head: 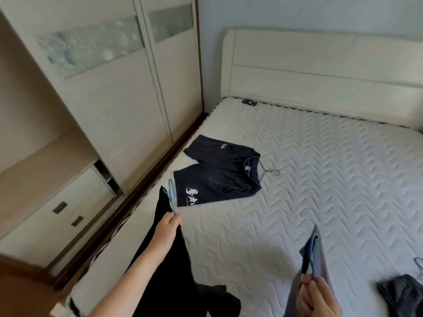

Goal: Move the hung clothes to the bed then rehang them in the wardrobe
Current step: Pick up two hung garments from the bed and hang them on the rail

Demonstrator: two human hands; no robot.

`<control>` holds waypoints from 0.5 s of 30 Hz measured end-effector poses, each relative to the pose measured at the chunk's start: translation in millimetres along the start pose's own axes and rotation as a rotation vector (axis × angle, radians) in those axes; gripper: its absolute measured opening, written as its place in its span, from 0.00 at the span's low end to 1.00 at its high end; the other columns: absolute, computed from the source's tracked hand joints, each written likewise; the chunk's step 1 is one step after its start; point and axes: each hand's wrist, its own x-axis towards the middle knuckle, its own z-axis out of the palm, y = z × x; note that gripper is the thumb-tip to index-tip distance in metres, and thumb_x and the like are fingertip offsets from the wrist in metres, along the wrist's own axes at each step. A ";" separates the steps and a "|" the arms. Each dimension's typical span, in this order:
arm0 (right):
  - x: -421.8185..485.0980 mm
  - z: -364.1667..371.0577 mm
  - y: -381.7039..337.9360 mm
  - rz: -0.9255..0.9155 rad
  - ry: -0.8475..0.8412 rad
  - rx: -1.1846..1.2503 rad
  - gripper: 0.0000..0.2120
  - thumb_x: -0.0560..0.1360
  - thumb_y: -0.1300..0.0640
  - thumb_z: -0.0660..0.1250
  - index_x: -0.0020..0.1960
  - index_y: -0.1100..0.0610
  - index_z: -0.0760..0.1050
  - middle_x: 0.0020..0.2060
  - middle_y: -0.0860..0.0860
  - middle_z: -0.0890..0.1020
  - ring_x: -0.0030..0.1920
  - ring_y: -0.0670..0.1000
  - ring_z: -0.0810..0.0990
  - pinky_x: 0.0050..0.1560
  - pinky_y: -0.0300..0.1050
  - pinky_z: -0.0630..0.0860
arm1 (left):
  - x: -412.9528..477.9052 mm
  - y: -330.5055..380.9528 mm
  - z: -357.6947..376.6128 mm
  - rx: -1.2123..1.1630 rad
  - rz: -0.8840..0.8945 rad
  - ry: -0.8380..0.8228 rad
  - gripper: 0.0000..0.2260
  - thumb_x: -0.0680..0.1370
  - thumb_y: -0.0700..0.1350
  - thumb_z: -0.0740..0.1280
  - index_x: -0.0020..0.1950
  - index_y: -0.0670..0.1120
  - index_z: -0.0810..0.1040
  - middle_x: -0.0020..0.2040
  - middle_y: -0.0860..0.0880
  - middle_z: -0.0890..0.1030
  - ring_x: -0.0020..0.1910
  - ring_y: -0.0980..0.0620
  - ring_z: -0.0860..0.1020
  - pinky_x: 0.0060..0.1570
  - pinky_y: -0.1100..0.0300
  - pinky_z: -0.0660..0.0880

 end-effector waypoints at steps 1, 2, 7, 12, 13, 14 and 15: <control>-13.1 4.1 -9.7 0.011 -0.074 -0.005 0.20 0.70 0.51 0.69 0.22 0.58 0.76 0.12 0.46 0.67 0.11 0.38 0.65 0.15 0.31 0.47 | -10.4 10.4 -14.9 -0.004 0.020 0.012 0.14 0.82 0.45 0.60 0.43 0.35 0.73 0.40 0.44 0.72 0.42 0.47 0.72 0.41 0.58 0.64; -22.3 2.7 -13.3 0.019 -0.112 -0.030 0.15 0.71 0.51 0.71 0.31 0.60 0.80 0.14 0.46 0.70 0.13 0.39 0.67 0.20 0.33 0.44 | -20.8 19.7 -30.1 -0.005 0.041 0.025 0.14 0.82 0.44 0.59 0.40 0.38 0.72 0.38 0.45 0.71 0.40 0.49 0.71 0.40 0.58 0.63; -41.8 21.1 -44.0 0.047 -0.450 -0.198 0.12 0.81 0.70 0.51 0.42 0.69 0.70 0.18 0.49 0.60 0.15 0.42 0.57 0.20 0.27 0.55 | -70.4 53.5 -105.1 0.068 0.155 0.079 0.14 0.81 0.42 0.60 0.34 0.43 0.67 0.39 0.44 0.68 0.39 0.49 0.67 0.41 0.57 0.59; -75.1 73.5 -66.7 -0.026 -0.747 -0.235 0.12 0.82 0.69 0.50 0.43 0.68 0.69 0.20 0.48 0.58 0.17 0.42 0.55 0.22 0.29 0.53 | -125.5 57.7 -179.1 0.141 0.187 0.260 0.17 0.82 0.40 0.57 0.33 0.46 0.73 0.39 0.50 0.74 0.42 0.51 0.72 0.40 0.68 0.63; -83.5 86.3 -70.8 -0.038 -0.800 -0.234 0.12 0.82 0.69 0.50 0.43 0.68 0.69 0.21 0.48 0.58 0.17 0.43 0.55 0.23 0.31 0.53 | -137.6 57.2 -195.7 0.110 0.183 0.304 0.17 0.82 0.40 0.57 0.33 0.46 0.73 0.38 0.51 0.75 0.42 0.51 0.72 0.40 0.70 0.64; -91.4 99.1 -73.8 -0.056 -0.857 -0.241 0.12 0.82 0.68 0.50 0.43 0.68 0.69 0.21 0.48 0.58 0.18 0.43 0.55 0.23 0.32 0.53 | -150.2 57.0 -212.0 0.070 0.183 0.351 0.17 0.82 0.40 0.58 0.33 0.46 0.73 0.37 0.51 0.75 0.42 0.52 0.72 0.39 0.72 0.64; -100.3 111.3 -76.8 -0.070 -0.910 -0.251 0.12 0.82 0.68 0.50 0.44 0.68 0.69 0.22 0.48 0.58 0.18 0.44 0.55 0.23 0.33 0.53 | -163.5 56.7 -228.5 0.034 0.182 0.393 0.17 0.82 0.41 0.58 0.33 0.46 0.73 0.37 0.52 0.76 0.42 0.53 0.73 0.39 0.74 0.64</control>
